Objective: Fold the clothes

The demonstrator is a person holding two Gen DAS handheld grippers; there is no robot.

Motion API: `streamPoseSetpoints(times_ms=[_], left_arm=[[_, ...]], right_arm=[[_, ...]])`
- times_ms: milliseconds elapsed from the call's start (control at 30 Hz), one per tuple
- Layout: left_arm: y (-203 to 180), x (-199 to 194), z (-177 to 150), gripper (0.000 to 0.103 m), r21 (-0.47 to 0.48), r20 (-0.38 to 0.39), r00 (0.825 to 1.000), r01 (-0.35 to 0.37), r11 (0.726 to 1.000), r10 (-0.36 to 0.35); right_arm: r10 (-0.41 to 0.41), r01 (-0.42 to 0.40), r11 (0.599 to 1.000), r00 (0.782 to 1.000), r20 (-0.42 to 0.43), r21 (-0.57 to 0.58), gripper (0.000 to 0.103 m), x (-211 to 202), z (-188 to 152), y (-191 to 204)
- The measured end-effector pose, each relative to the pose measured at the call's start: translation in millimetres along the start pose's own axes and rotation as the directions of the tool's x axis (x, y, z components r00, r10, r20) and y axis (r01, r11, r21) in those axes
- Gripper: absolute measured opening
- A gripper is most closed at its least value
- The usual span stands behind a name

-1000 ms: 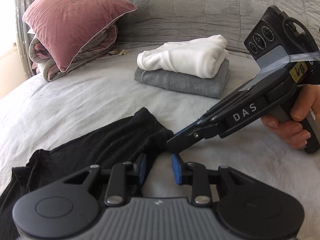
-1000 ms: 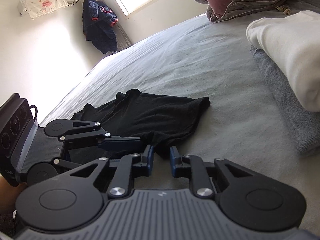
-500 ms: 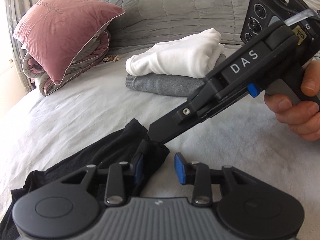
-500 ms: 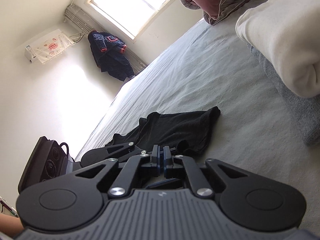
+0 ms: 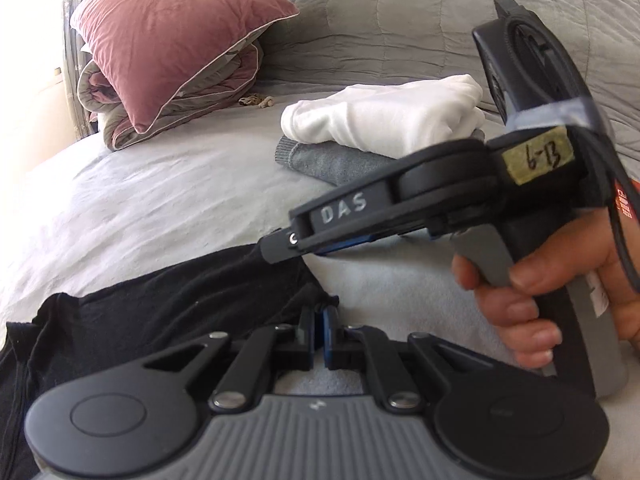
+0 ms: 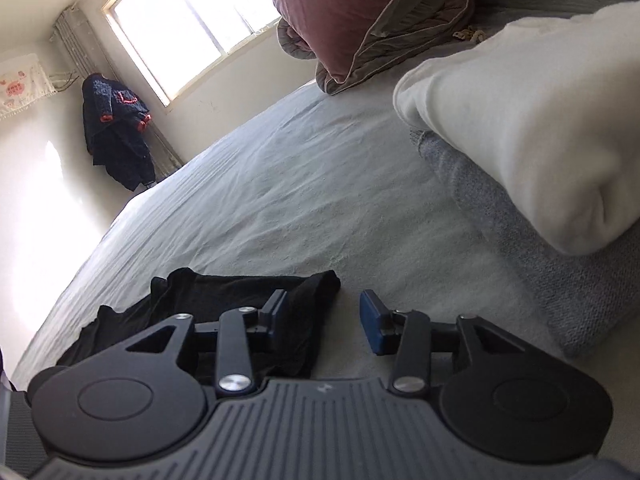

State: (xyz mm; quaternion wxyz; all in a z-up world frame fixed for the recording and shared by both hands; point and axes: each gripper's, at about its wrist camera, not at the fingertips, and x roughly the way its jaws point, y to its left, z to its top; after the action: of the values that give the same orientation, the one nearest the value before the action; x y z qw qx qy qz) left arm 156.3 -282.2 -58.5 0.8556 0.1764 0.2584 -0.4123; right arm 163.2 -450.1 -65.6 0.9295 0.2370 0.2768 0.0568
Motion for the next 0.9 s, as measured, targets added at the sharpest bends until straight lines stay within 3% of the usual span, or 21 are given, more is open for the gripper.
streamPoseSetpoints(times_ms=[67,100,267,367,567,667,733,900], left_arm=[[0,-2,0,0.004,-0.003,0.011,1.0,0.003,1.0,-0.003],[0,-4,0,0.003,-0.004,0.02,1.0,0.007,1.0,-0.007],[-2,-9,2,0.003,-0.011,0.047,0.997,0.062,0.998,-0.061],[-8,-1,-2,0.003,0.008,0.011,0.998,0.069,0.998,-0.069],[-2,-4,-2,0.005,-0.016,0.0,0.995,0.098,0.995,-0.098],[0,-12,-3,0.019,-0.03,0.0,0.993,0.117,0.993,-0.117],[3,-18,-4,0.037,-0.042,0.008,0.992,0.127,0.991,-0.127],[14,-37,-8,0.049,-0.069,0.04,0.994,0.107,0.992,-0.105]], right_arm=[[-0.035,0.035,0.997,0.999,0.001,-0.073,0.029,6,-2,11],[-0.039,0.039,0.996,0.999,0.0,-0.086,0.002,9,-3,13],[-0.079,0.092,0.989,0.991,0.11,-0.119,0.002,3,3,12],[-0.144,0.148,0.985,0.988,0.052,-0.087,0.002,19,2,2],[-0.12,0.121,0.992,0.992,0.038,-0.03,0.001,14,1,-5],[-0.107,0.108,0.994,0.994,0.037,-0.01,0.001,12,1,-8],[-0.097,0.097,0.995,0.995,0.037,0.001,0.002,11,1,-8],[-0.044,0.042,0.998,0.998,0.034,0.057,0.013,6,2,-16]])
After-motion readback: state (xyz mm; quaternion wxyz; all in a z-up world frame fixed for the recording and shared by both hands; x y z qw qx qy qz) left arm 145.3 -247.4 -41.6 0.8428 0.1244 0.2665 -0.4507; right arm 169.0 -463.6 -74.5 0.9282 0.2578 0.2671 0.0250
